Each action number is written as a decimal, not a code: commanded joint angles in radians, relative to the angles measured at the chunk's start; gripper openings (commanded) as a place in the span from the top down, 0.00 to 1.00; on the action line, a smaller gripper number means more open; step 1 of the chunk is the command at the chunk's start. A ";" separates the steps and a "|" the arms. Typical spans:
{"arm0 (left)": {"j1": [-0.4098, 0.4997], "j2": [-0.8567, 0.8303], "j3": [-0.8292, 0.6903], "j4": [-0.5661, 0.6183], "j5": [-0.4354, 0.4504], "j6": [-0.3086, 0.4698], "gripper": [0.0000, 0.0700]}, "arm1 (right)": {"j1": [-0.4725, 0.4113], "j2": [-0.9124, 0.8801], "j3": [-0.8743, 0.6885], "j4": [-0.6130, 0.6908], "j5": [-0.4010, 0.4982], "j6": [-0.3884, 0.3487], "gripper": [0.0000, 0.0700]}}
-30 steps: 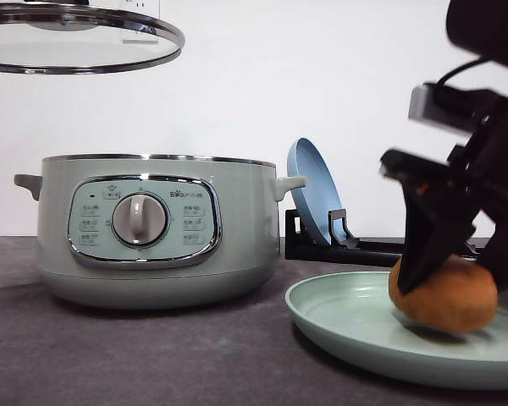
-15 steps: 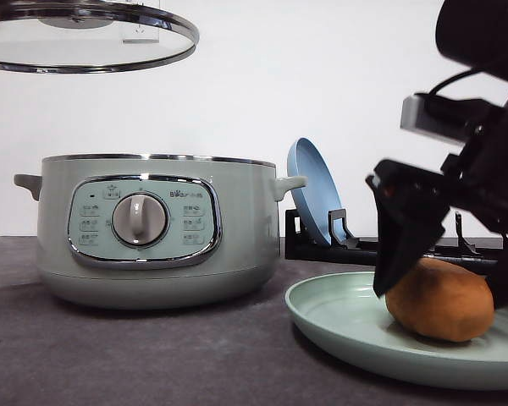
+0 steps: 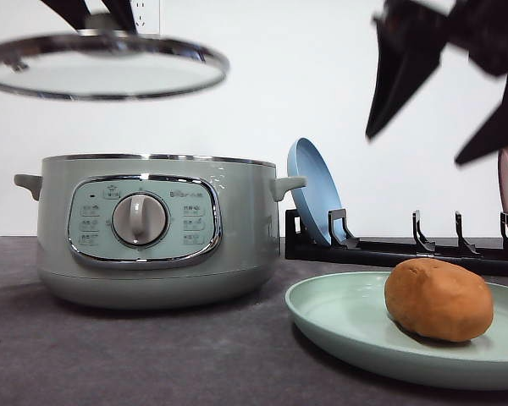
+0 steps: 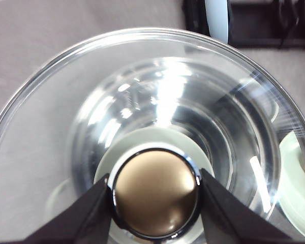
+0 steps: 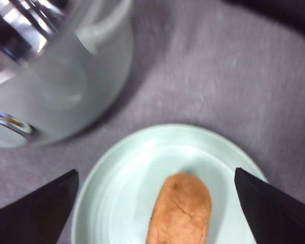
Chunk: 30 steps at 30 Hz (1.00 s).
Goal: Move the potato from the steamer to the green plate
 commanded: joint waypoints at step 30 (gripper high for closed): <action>-0.061 0.224 0.030 0.140 0.001 0.035 1.00 | 0.006 -0.087 0.093 -0.062 0.050 -0.065 0.11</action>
